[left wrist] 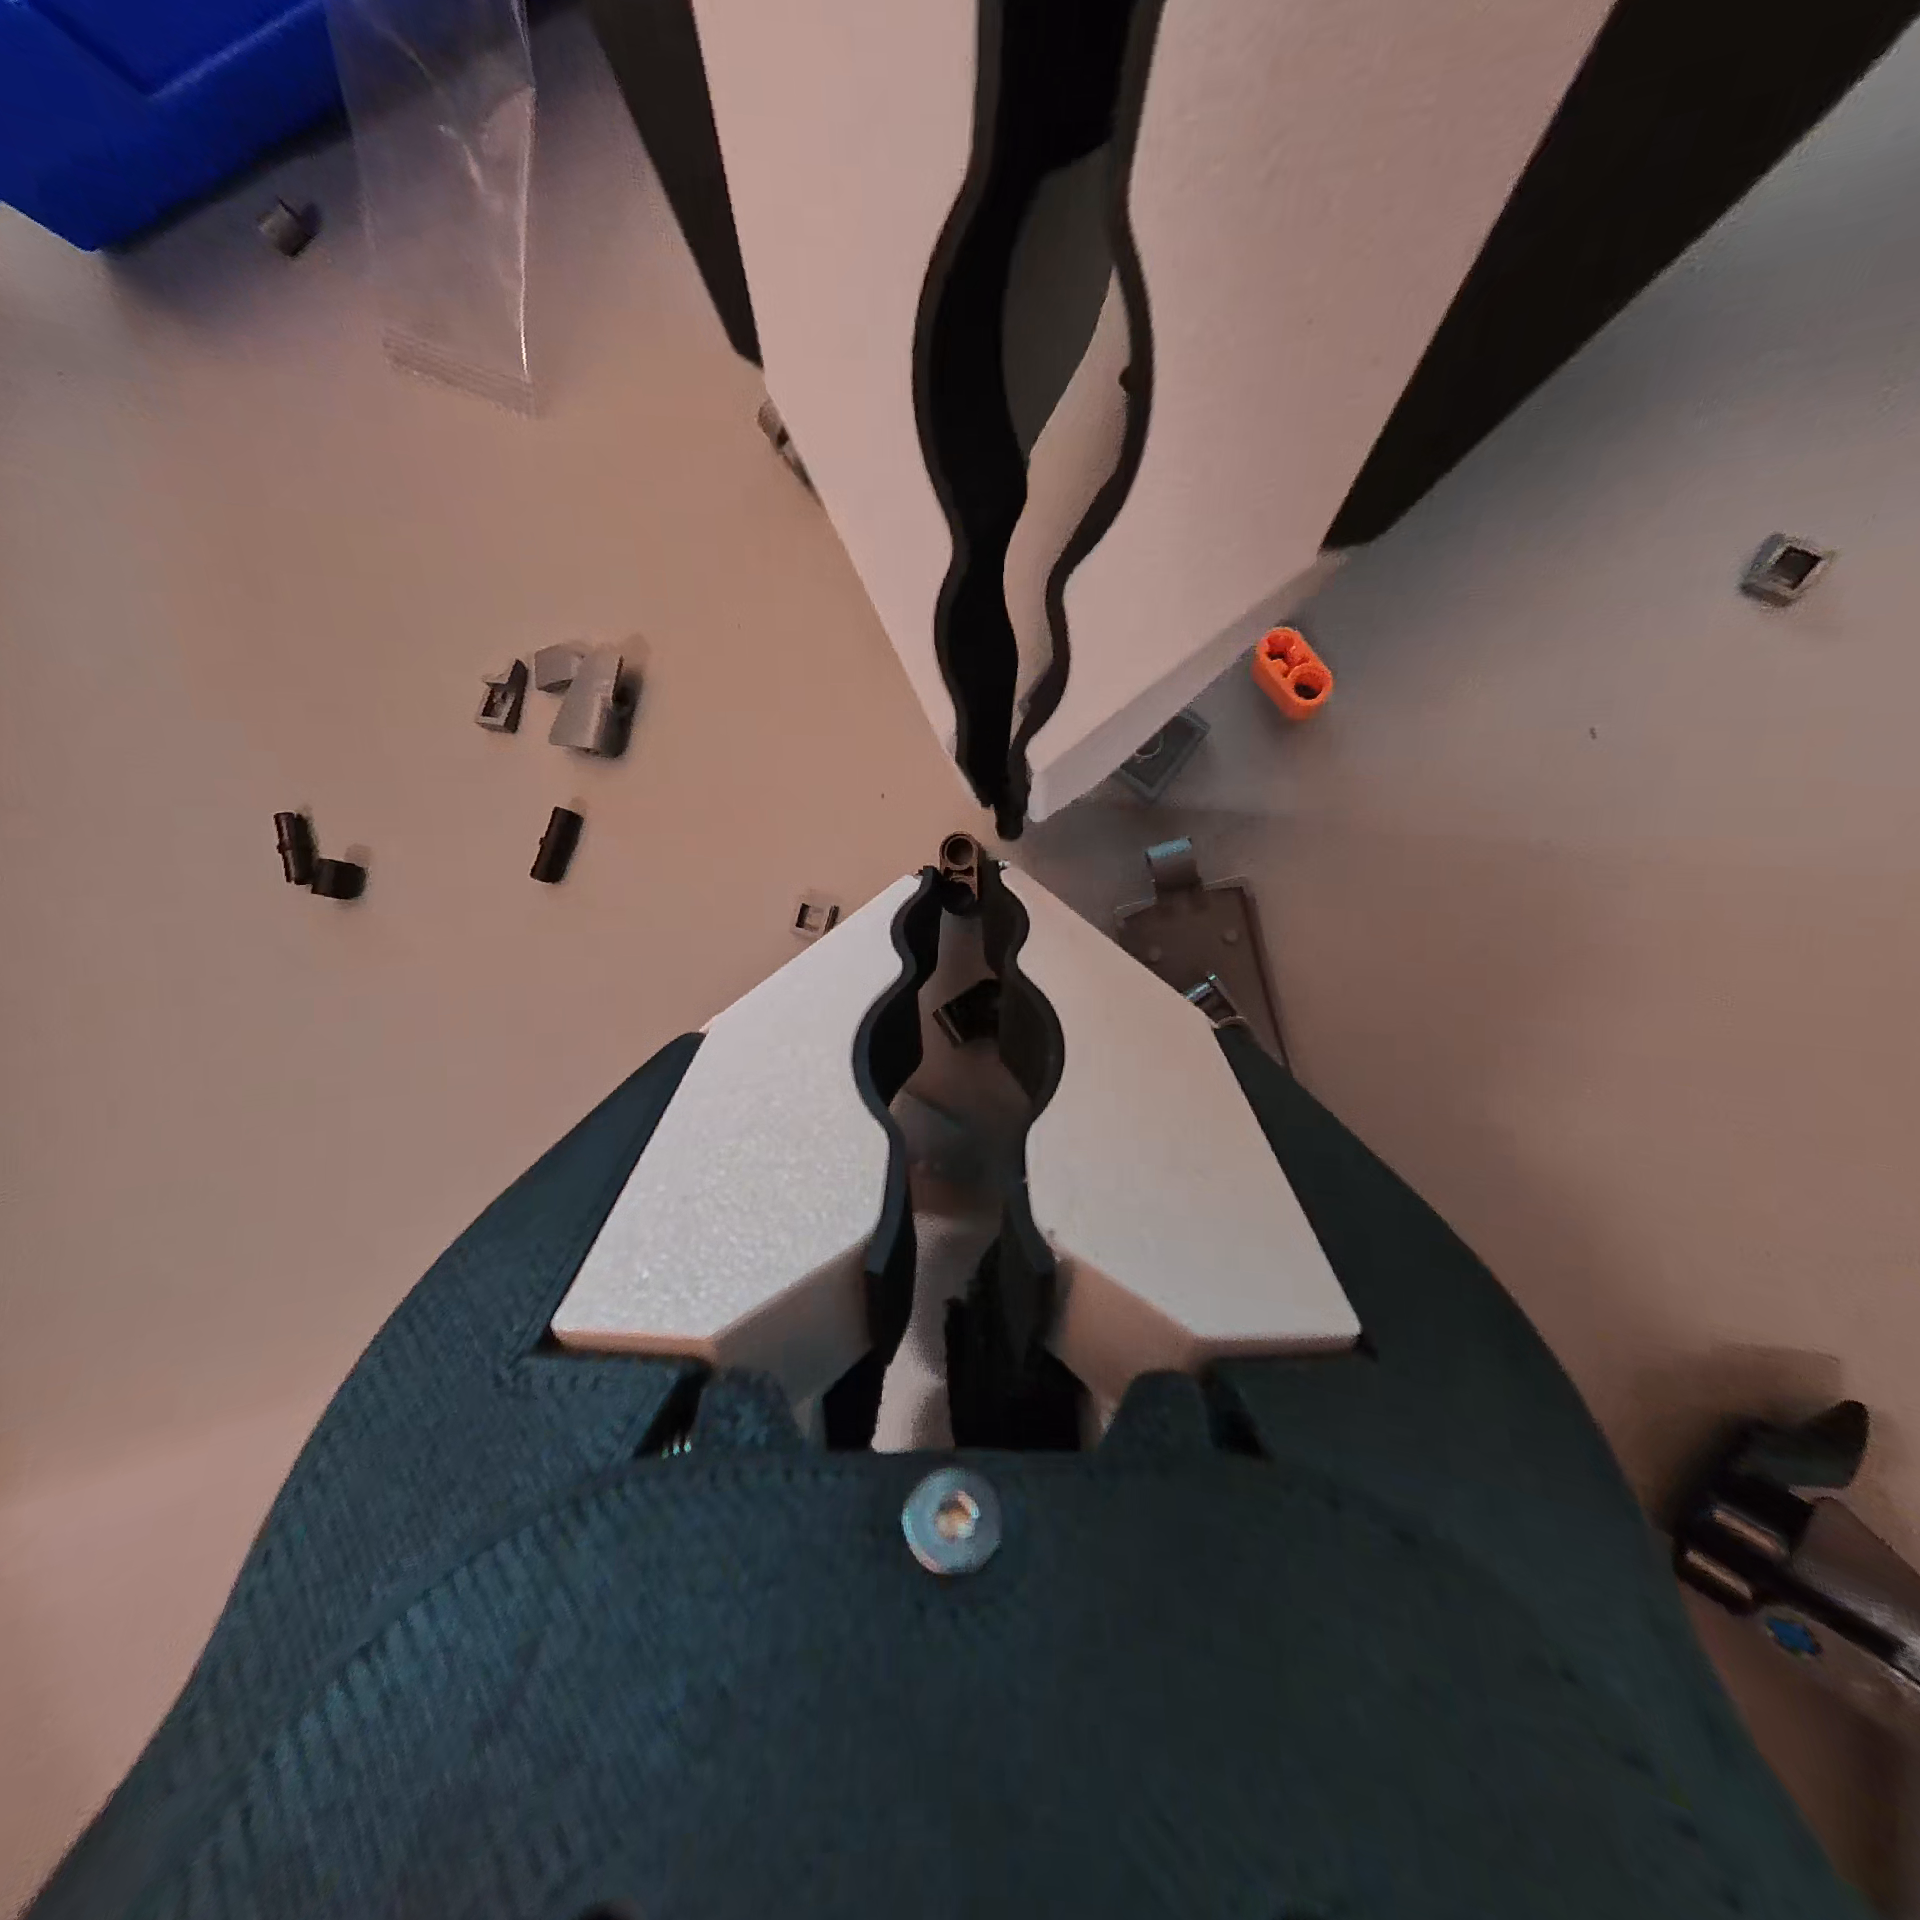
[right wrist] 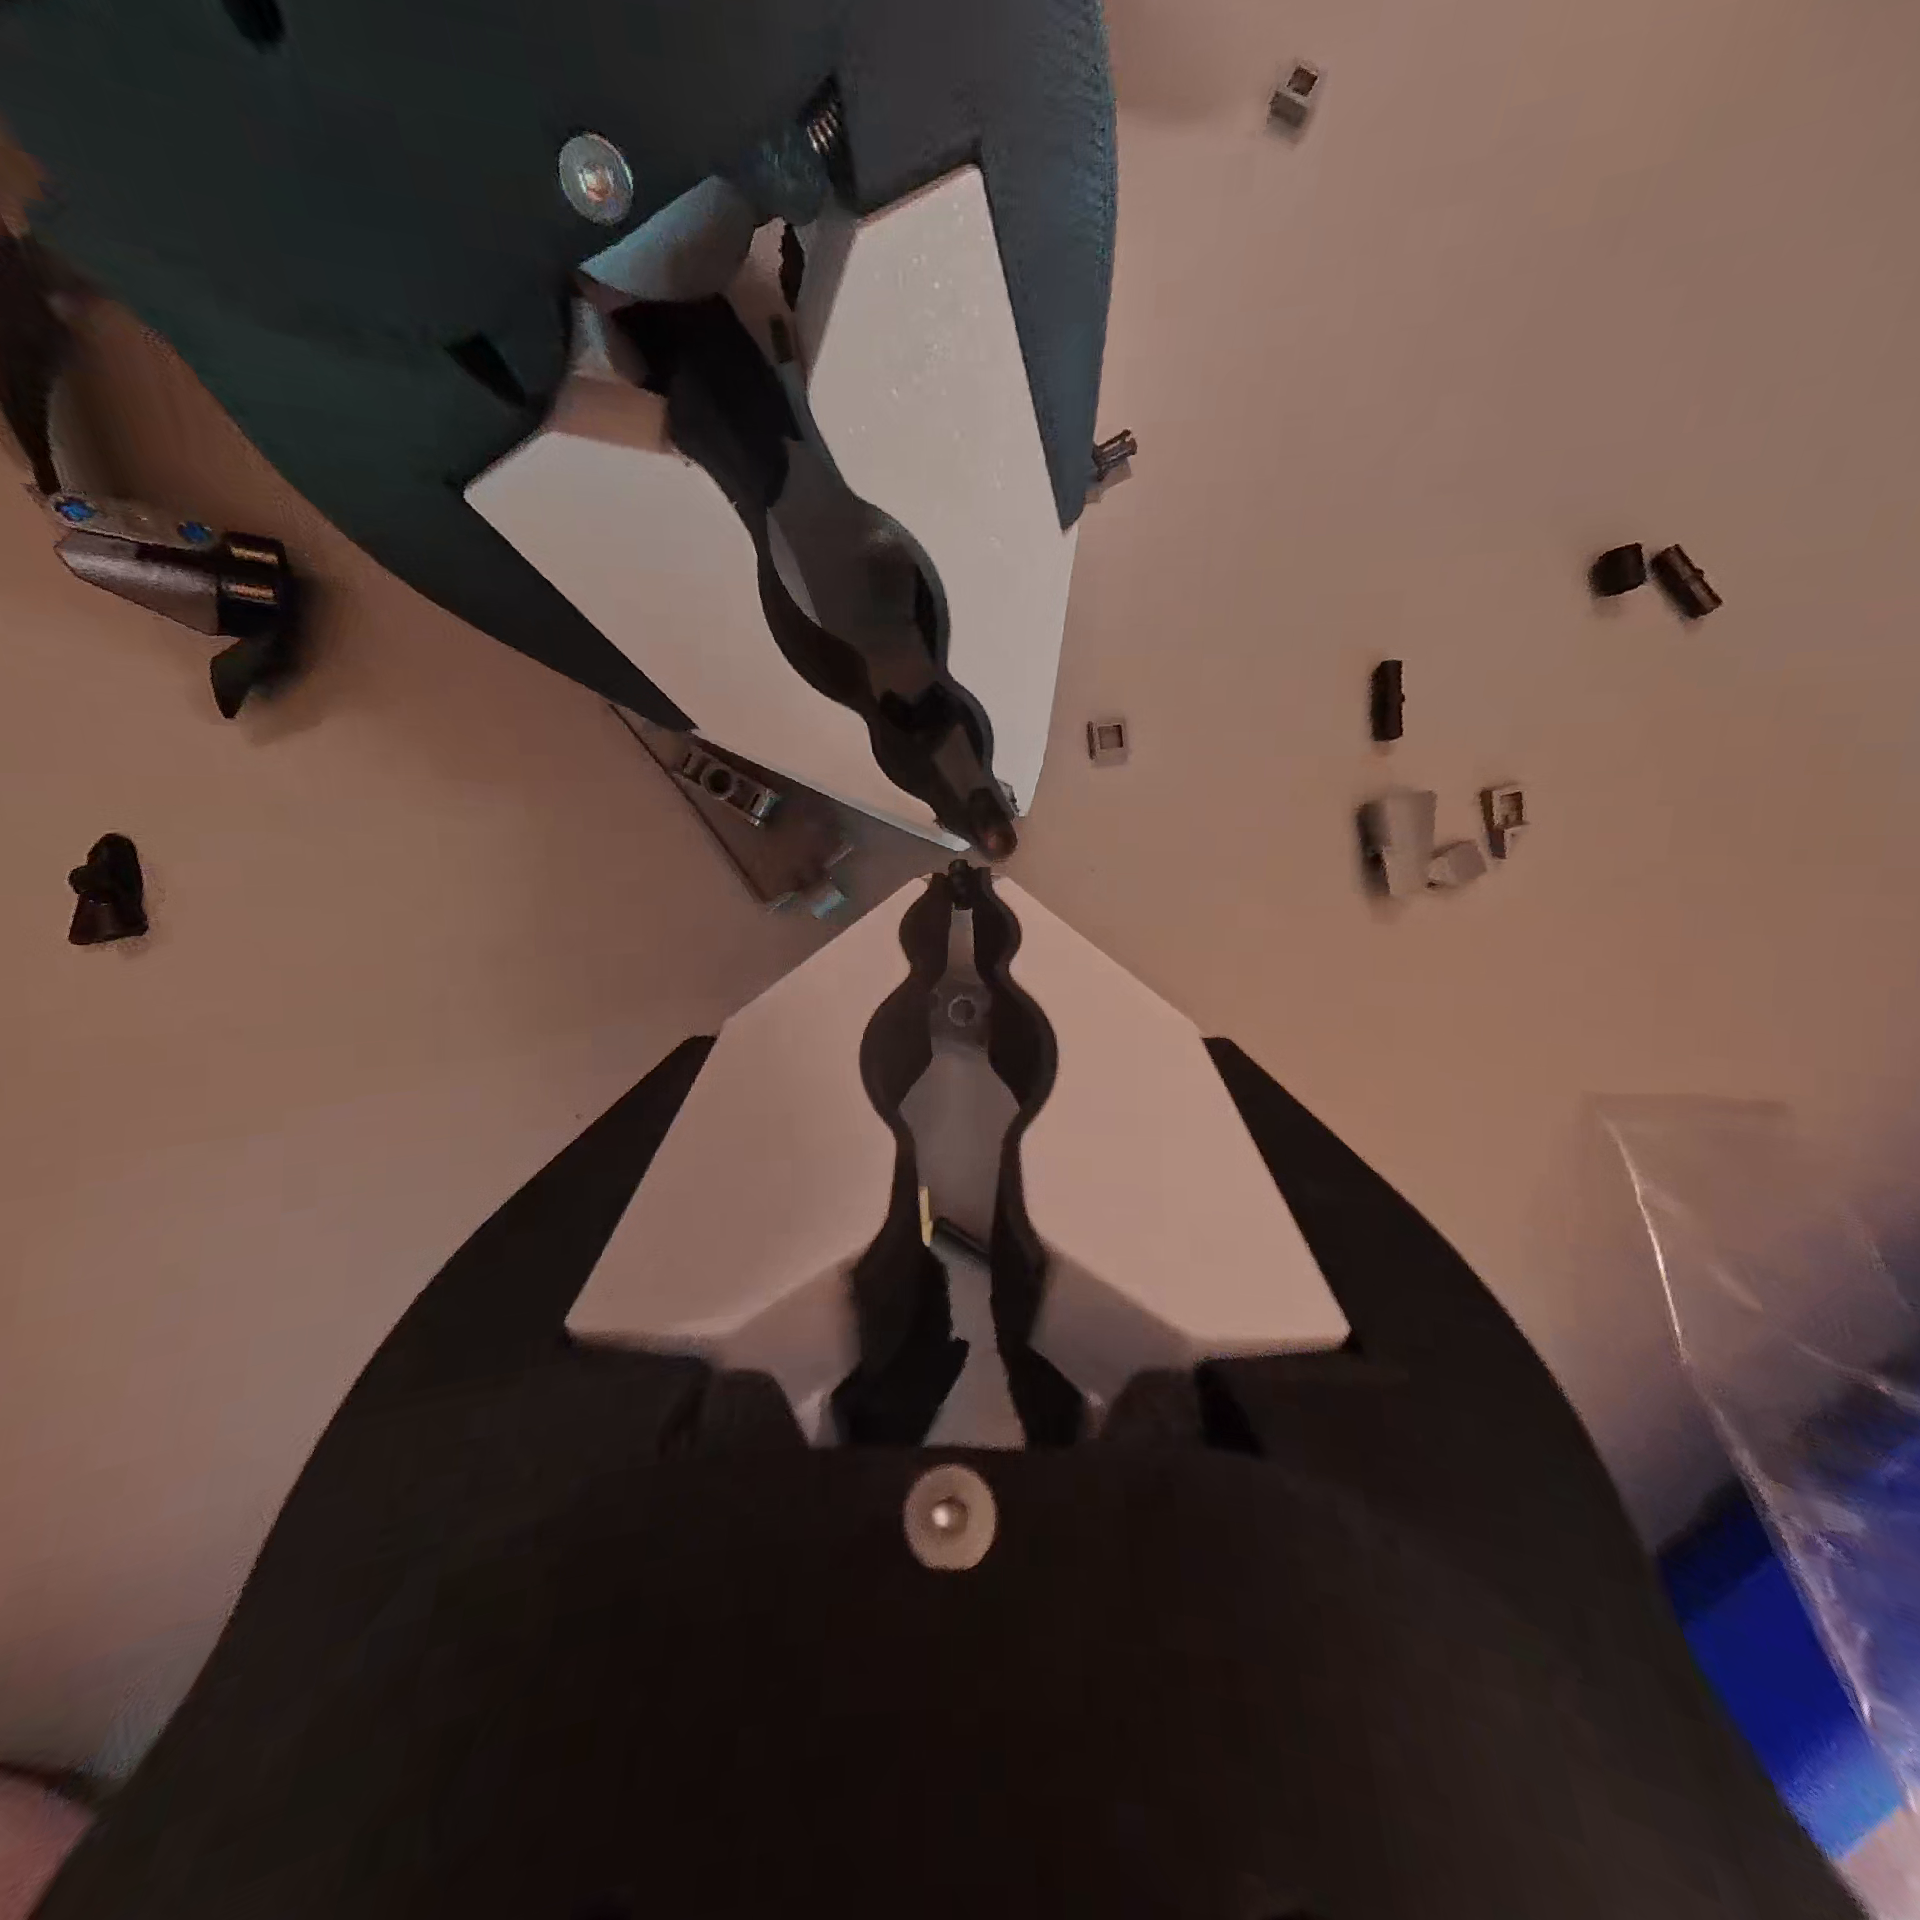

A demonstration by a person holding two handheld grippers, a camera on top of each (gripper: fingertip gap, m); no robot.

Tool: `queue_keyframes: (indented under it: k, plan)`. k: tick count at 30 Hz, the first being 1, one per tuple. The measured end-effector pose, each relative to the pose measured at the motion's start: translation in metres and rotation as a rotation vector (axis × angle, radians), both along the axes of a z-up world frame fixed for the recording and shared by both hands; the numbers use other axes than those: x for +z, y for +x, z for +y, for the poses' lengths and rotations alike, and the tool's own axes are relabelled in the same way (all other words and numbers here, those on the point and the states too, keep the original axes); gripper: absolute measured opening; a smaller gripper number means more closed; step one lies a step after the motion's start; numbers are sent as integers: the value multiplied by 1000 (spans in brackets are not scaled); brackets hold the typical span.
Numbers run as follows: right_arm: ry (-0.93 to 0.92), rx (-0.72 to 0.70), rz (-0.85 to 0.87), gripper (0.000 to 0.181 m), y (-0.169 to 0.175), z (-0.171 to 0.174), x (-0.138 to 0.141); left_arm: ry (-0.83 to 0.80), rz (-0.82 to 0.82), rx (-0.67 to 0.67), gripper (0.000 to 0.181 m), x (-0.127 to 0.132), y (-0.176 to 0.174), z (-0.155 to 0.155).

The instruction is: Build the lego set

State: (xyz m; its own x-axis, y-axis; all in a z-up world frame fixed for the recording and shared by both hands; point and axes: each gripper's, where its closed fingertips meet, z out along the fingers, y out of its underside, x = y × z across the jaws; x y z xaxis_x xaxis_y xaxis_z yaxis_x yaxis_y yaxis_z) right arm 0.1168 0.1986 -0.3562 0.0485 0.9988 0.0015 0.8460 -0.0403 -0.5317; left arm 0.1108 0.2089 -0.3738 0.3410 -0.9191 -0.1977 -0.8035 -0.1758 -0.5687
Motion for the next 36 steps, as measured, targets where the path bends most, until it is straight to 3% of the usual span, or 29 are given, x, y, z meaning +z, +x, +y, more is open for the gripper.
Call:
queue_keyframes:
  k: [1, 12, 25, 28, 32, 36]
  plan:
    - [11, -6, -6, 2, 2, 1, 0, -1, 1, -1, 6, 0, 0, 0]
    - [20, 5, -73, 2, 3, 10, -3, 4, -41, -24, 6, 0, 9, -1]
    - [10, -46, -9, 2, 15, 18, 4, -15, -39, -15, 5, 3, 11, -1]
    - [14, -54, 10, 2, 21, 17, 11, -3, -64, 7, 5, 20, 6, -10]
    - [26, -21, 72, 2, 24, 0, 34, 32, -87, 14, 5, 63, -11, -62]
    - [64, 117, 124, 2, 9, -55, 62, -4, -68, 38, 4, 64, -37, -143]
